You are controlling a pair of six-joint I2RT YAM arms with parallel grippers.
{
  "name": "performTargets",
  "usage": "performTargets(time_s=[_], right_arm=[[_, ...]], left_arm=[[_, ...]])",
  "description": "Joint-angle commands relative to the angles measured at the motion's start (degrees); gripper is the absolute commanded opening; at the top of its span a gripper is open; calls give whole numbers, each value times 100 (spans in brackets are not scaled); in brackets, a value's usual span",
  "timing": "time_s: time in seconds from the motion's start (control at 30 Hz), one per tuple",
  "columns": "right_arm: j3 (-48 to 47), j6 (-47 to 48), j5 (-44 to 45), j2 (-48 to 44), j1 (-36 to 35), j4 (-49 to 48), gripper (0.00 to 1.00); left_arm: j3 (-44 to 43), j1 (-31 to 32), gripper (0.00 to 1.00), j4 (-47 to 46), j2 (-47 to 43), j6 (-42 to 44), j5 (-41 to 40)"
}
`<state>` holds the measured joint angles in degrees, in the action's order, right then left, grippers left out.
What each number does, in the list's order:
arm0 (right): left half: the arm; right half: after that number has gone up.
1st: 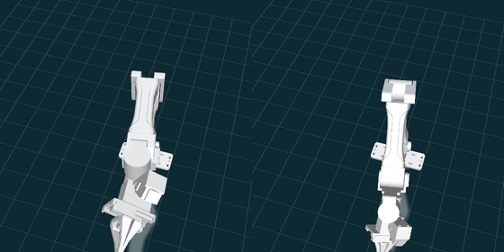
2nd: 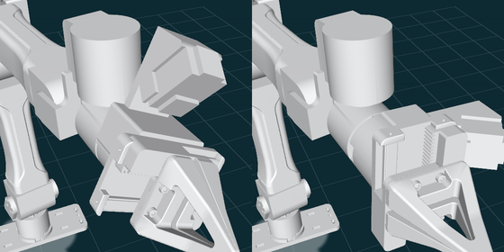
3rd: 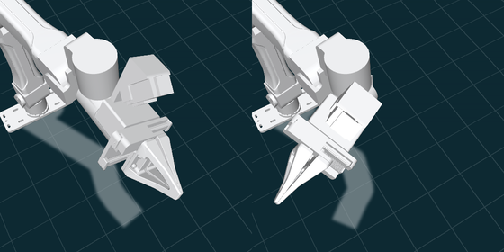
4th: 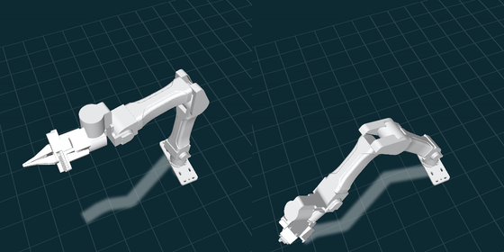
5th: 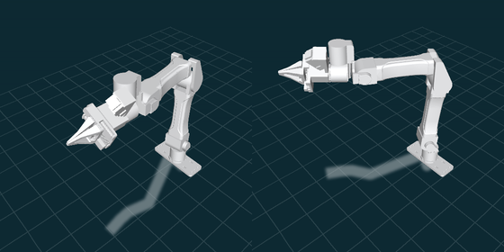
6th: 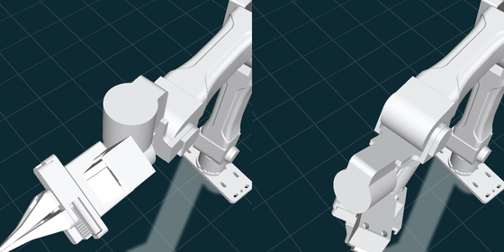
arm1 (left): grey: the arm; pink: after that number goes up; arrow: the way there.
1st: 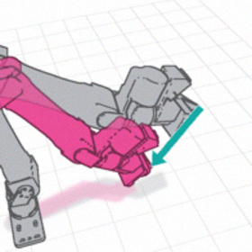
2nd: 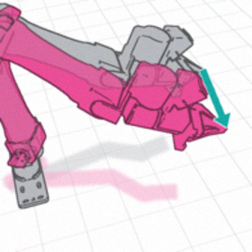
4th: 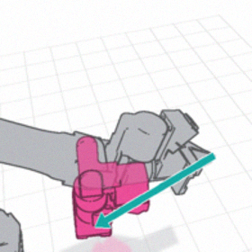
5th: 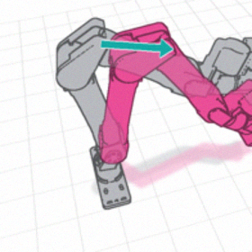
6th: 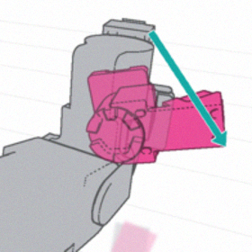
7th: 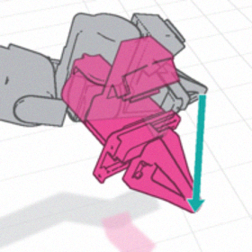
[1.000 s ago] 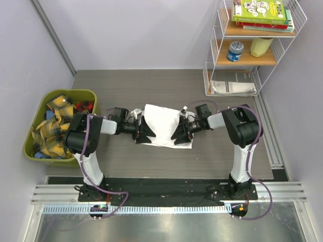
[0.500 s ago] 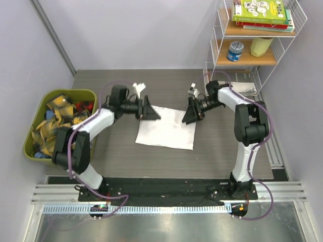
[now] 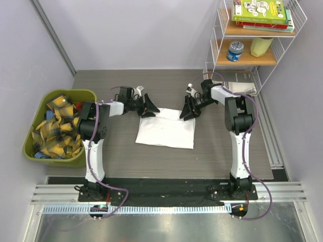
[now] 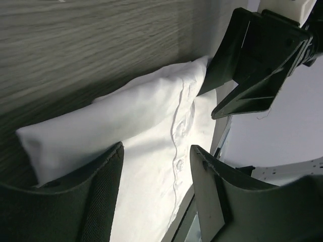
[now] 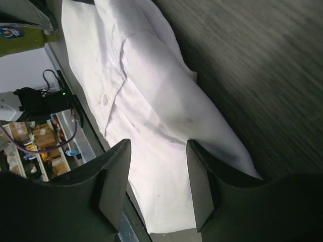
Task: Fold and stack the long sleeve shirts
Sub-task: Fold the shirt
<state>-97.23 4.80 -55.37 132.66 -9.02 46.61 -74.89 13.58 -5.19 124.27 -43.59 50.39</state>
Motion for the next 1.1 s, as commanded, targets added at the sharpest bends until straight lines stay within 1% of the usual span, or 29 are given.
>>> performTargets(time_s=[0.0, 0.03, 0.07, 0.1, 0.13, 0.17, 0.2, 0.23, 0.27, 0.3, 0.33, 0.37, 0.4, 0.43, 0.47, 0.5, 0.53, 0.57, 0.67, 0.73, 0.8, 0.9, 0.97, 1.03, 1.07], right_arm=[[-410, 135, 1564, 374, 67, -328, 54], [-585, 188, 1713, 418, -38, -337, 54], [-674, 258, 1871, 471, -108, -319, 54], [-770, 389, 2116, 497, -214, -319, 54], [-1015, 495, 2232, 524, -441, -293, 54], [-1165, 618, 2337, 559, -617, -136, 54], [-1323, 932, 2521, 637, -767, -56, 54], [-1621, 1074, 2627, 656, -925, 5, 54], [-1763, 1206, 2767, 673, -1283, 145, 53], [-1903, 1469, 2838, 656, -1409, 234, 53], [-2148, 1558, 2787, 612, -1549, 330, 53], [-2221, 1620, 2769, 534, -1716, 436, 53], [-2265, 1717, 2638, 307, -1778, 463, 54], [-2248, 1735, 2594, 156, -1805, 472, 54], [-2230, 1709, 2506, -2, -1805, 463, 54], [-2134, 1717, 2375, -203, -1805, 463, 54], [-2029, 1691, 2312, -588, -1797, 446, 54], [-1880, 1613, 2321, -810, -1805, 280, 54], [-1265, 1428, 2276, -1312, -1893, 278, 54], [-843, 1358, 2251, -1400, -2069, 322, 53], [-536, 1164, 2119, -1383, -2261, 322, 53], [-105, 927, 2004, -1357, -2420, 95, 52], [124, 891, 2022, -1322, -2578, -117, 52], [414, 996, 2048, -1261, -2684, -117, 51], [659, 1232, 2109, -1260, -2693, -117, 51]], left_arm=[[658, -190, 56, 334, -297, 87, -436], [1043, -137, 56, 413, -454, 131, -364], [1264, -58, 56, 501, -821, 175, -320], [1493, 186, 56, 736, -1051, 237, -241], [1808, 362, 56, 965, -1254, 524, -136], [1925, 538, 56, 1185, -1604, 675, -57], [2039, 836, 56, 1413, -1747, 772, 57], [2231, 935, 57, 1424, -1896, 782, 398], [2303, 970, 57, 1433, -2063, 782, 532], [2365, 875, 58, 1407, -2421, 808, 664], [2478, 761, 59, 1381, -2660, 852, 970], [2523, 621, 59, 1380, -2888, 870, 1051], [2576, 228, 60, 1459, -3395, 888, 1078], [2576, 24, 61, 1634, -3635, 949, 948], [2567, -361, 61, 1757, -3847, 1097, 842], [2533, -504, 63, 1854, -4240, 1186, 745], [2480, -636, 64, 2125, -4375, 1308, 622], [2445, -768, 66, 2197, -4498, 1571, 212], [2252, -805, 70, 2312, -4430, 1915, -291], [2111, -813, 70, 2329, -4115, 1890, -512], [2206, -813, 70, 2128, -3929, 1706, -653], [2382, -805, 70, 1838, -3630, 1477, -689], [2427, -796, 69, 1663, -3401, 1477, -671], [2479, -796, 67, 1548, -3191, 1450, -636], [2532, -787, 66, 1373, -3129, 1407, -592]])
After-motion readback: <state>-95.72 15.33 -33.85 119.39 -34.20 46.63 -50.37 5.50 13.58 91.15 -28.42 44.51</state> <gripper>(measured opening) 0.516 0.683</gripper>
